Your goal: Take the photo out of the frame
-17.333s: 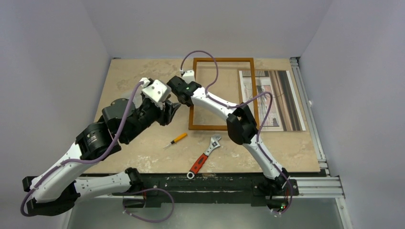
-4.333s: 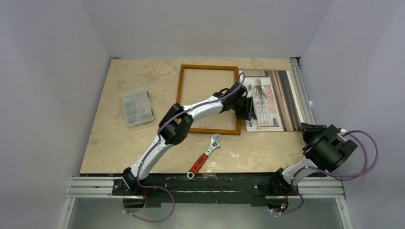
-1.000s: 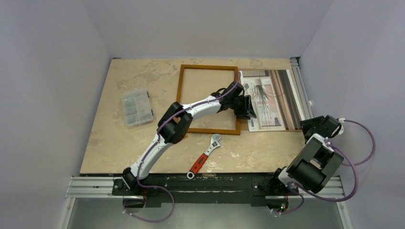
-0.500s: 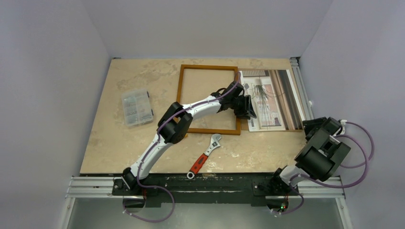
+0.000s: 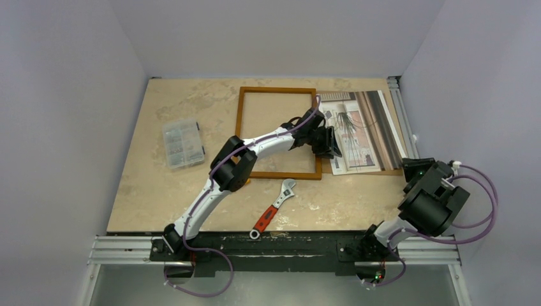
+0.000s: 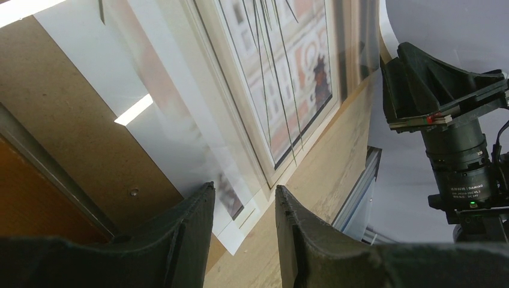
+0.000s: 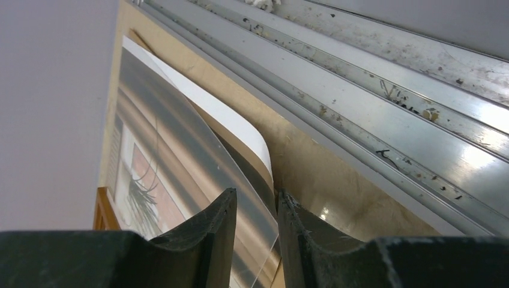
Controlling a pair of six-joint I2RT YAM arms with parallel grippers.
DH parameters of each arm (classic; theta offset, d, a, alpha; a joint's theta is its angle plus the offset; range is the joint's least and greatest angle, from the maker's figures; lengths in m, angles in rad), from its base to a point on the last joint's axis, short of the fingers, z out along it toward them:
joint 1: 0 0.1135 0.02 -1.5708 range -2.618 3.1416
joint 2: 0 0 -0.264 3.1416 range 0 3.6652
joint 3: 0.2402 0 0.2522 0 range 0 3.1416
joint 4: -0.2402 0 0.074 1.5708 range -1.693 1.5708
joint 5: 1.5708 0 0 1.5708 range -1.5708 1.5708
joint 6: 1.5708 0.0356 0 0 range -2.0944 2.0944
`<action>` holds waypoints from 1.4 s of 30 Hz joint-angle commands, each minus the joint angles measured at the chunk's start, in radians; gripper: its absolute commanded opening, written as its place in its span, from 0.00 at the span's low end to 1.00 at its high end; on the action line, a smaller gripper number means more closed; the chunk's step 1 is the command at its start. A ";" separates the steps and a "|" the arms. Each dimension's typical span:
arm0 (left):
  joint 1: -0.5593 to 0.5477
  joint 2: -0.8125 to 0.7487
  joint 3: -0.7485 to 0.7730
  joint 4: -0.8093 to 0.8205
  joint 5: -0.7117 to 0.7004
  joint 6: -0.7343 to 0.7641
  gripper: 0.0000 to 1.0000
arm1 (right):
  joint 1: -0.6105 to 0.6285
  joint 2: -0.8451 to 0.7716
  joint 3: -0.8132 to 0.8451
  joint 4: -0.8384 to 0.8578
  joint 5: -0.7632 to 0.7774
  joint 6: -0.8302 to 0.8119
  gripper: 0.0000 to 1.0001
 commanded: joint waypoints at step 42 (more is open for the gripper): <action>0.032 -0.025 -0.014 0.011 0.006 -0.004 0.49 | -0.027 -0.235 0.054 -0.020 -0.076 -0.090 0.00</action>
